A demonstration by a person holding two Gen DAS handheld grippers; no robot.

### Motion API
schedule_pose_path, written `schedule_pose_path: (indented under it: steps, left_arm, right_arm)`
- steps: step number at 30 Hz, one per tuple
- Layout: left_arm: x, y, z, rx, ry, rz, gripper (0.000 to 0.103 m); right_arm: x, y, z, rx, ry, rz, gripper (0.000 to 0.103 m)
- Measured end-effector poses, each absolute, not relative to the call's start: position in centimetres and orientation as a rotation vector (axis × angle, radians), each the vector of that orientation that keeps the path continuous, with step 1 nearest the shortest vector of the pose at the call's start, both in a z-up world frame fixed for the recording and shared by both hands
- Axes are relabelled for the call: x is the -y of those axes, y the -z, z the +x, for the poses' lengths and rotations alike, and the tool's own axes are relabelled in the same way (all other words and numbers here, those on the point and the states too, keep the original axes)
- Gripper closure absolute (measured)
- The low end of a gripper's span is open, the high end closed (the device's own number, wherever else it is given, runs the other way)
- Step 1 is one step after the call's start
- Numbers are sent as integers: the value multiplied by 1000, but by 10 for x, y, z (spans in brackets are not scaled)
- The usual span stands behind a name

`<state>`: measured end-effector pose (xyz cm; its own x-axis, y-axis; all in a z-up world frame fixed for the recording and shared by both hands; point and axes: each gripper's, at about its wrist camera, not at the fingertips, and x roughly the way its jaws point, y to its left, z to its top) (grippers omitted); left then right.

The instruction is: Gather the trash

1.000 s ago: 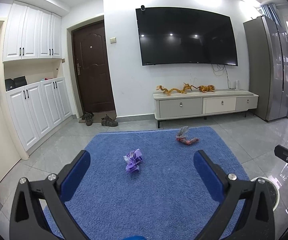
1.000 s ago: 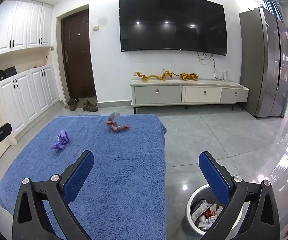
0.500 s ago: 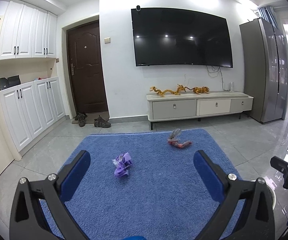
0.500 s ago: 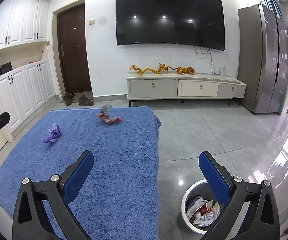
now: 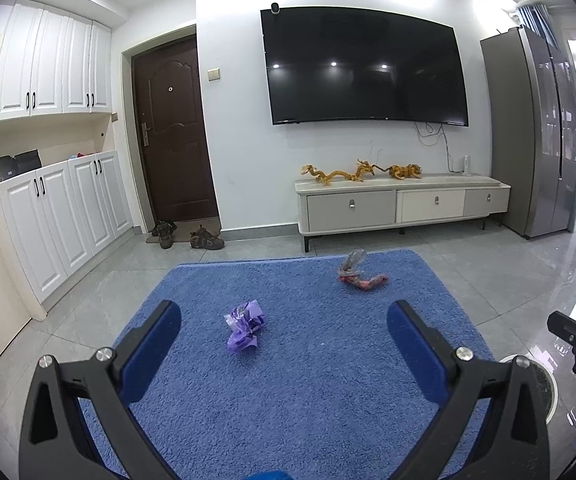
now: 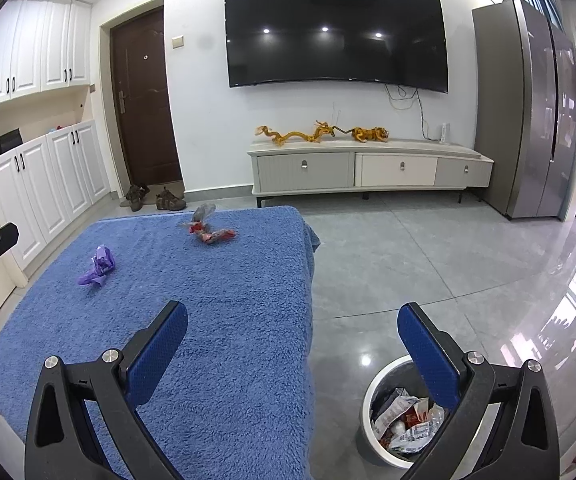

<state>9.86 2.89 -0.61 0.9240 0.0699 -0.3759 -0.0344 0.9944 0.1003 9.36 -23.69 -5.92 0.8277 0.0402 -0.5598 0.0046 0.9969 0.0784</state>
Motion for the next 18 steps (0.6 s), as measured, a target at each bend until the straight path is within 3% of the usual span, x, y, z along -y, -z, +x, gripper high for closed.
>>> schedule_pose_path:
  steps: [18]
  left_arm:
    - [-28, 12, 101, -403, -39, 94, 0]
  right_arm:
    - [235, 65, 97, -617, -40, 62, 0]
